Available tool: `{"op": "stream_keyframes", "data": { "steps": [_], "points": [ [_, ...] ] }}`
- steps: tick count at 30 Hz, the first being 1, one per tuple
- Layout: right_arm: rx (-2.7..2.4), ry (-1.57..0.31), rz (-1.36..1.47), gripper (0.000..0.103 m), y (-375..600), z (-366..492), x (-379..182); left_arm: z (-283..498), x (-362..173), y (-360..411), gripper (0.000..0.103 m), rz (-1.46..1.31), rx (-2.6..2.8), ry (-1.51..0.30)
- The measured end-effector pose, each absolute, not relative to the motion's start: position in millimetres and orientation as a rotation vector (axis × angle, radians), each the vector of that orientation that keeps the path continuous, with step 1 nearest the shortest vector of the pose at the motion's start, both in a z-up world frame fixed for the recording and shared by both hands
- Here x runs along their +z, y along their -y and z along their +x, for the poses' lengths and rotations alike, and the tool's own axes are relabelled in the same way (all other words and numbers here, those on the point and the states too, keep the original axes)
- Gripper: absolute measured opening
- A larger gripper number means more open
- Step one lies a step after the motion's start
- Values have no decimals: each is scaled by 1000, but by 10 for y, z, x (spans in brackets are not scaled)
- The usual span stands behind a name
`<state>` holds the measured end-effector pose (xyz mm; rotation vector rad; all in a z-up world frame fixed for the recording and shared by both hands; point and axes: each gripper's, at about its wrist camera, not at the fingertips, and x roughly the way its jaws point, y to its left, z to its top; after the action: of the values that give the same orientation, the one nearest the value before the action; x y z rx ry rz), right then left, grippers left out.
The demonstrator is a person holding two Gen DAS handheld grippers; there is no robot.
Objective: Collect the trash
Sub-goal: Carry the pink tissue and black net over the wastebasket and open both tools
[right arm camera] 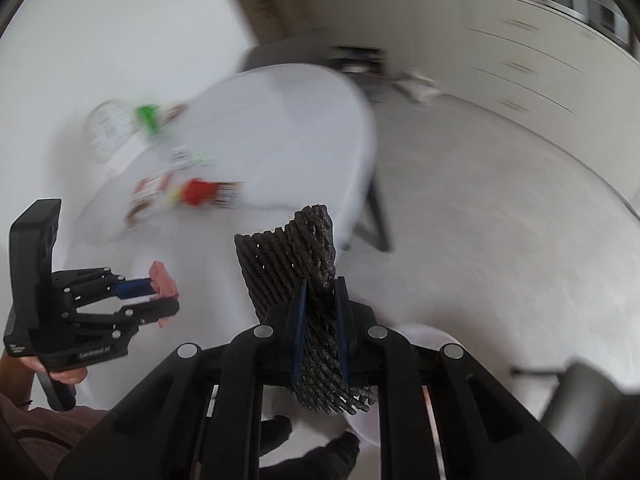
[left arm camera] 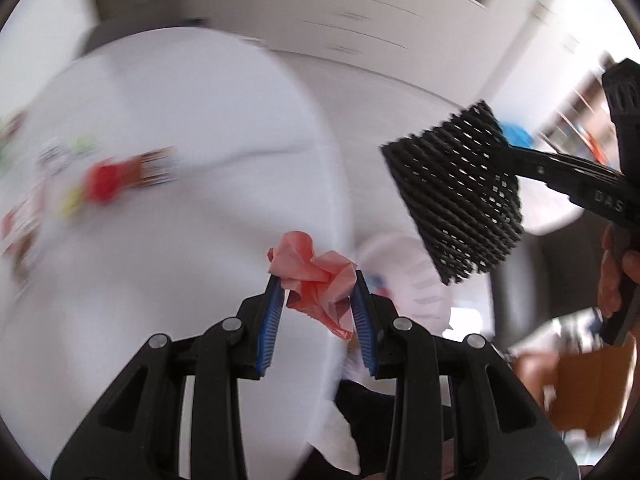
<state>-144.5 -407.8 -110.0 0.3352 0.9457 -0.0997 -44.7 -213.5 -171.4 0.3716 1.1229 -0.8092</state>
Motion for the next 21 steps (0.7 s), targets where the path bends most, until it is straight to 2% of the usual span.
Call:
{"op": "stream_keyframes", "data": {
  "steps": [6, 8, 11, 16, 21],
  "points": [
    [-297, -921, 368, 14, 4509, -2116, -1197, -866, -2179, 3092, 35, 480, -1042, -1243],
    [-331, -913, 395, 14, 4646, -2296, -1236, -970, -2311, 3301, 41, 520, -1089, -1267],
    [-355, -914, 420, 14, 4781, -2424, -1309, -1101, -2453, 3538, 63, 558, -1115, -1260],
    [-351, -930, 442, 14, 4938, -2562, -1423, -1145, -2515, 3713, 76, 596, -1087, -1242],
    [-321, -973, 440, 14, 4978, -2626, -1579, -1144, -2299, 3628, 87, 576, -1032, -1189]
  ]
}}
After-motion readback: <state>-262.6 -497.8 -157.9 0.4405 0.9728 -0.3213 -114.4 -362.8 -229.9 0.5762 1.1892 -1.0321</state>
